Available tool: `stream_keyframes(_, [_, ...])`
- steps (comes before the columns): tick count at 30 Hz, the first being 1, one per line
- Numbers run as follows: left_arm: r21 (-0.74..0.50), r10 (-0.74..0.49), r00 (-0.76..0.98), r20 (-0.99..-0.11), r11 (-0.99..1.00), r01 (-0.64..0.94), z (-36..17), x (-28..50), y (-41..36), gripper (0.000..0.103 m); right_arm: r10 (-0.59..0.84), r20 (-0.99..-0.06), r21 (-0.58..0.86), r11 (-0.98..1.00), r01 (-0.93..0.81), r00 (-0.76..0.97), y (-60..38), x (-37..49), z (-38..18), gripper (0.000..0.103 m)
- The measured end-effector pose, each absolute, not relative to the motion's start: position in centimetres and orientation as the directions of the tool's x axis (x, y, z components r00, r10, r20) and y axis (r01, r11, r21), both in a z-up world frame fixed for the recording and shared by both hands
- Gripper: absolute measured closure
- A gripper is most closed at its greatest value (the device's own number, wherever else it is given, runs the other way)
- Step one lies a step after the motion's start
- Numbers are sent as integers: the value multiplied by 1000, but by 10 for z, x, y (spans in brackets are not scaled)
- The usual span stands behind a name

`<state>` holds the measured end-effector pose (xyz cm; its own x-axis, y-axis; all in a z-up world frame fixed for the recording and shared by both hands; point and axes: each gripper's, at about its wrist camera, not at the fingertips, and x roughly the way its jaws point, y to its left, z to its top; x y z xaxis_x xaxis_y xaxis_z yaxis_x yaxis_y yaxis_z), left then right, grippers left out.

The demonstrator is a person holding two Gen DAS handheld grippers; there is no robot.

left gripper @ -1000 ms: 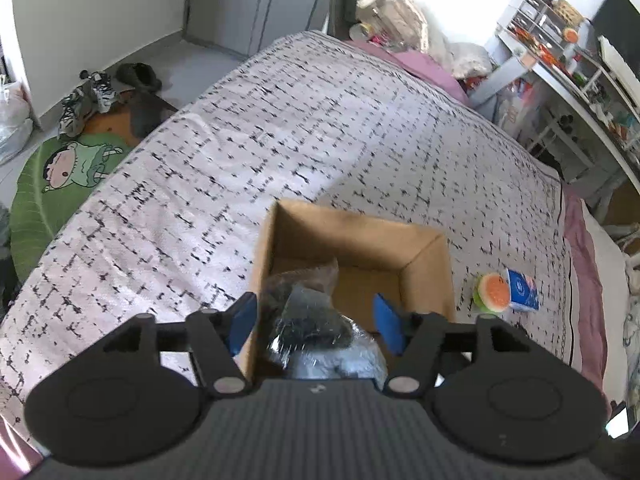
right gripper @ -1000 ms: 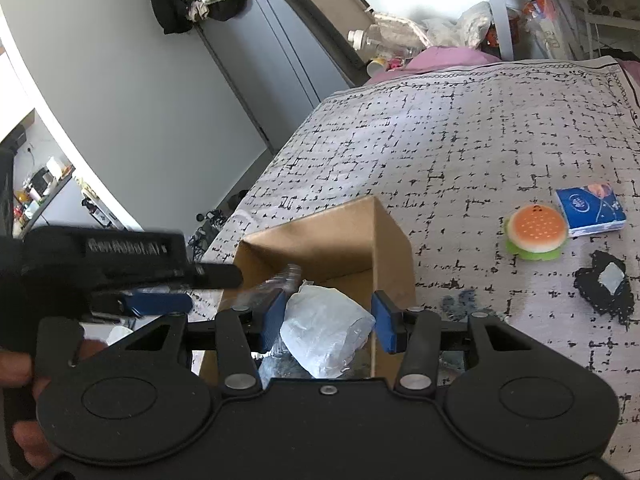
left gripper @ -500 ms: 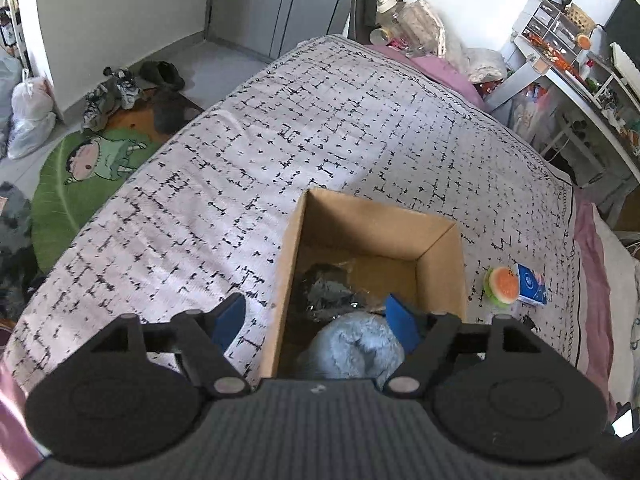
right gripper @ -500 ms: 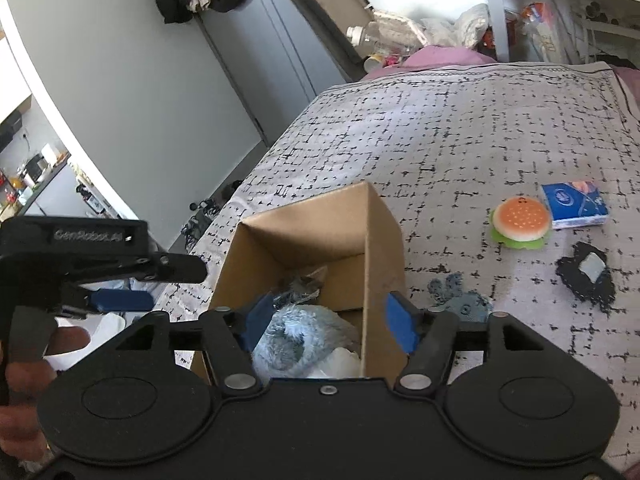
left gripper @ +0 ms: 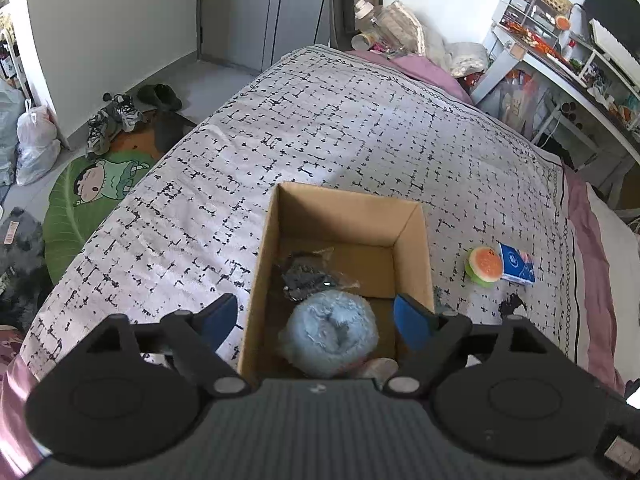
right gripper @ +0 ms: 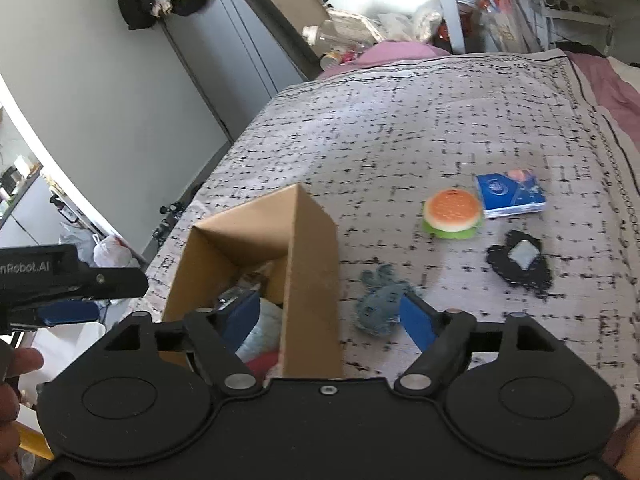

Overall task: Organize soft objects
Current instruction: 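Release the bag and tissue pack into the box with both grippers, then move the left gripper to the grey plush while the right reaches the black item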

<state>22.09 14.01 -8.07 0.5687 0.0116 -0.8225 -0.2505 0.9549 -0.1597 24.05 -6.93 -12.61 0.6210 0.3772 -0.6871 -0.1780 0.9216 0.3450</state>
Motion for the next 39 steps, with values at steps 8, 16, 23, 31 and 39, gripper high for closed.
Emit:
stream_keyframes(8, [-138,0,559,-829,969,-203,-77,223,107,14,360,-679,354,924,-145,640,-99,243,-116,15])
stream_keyframes(16, [-118,10,556,-831,974,-194,-77,231,74,14,323,-686,377,924,-61,653,-136,251,-117,15])
stream_keyframes(23, [-104,15,557,-830,978,-182,-84,241,45,14,285,-700,394,919,21,655,-167,263,-124,16])
stream_keyframes(31, [-108,8,555,-832,979,-175,-94,255,9,18,273,-709,429,899,90,650,-196,273,-138,22])
stream_keyframes(39, [-110,2,517,-856,976,-186,-122,274,-21,39,280,-729,446,886,124,624,-211,285,-159,39])
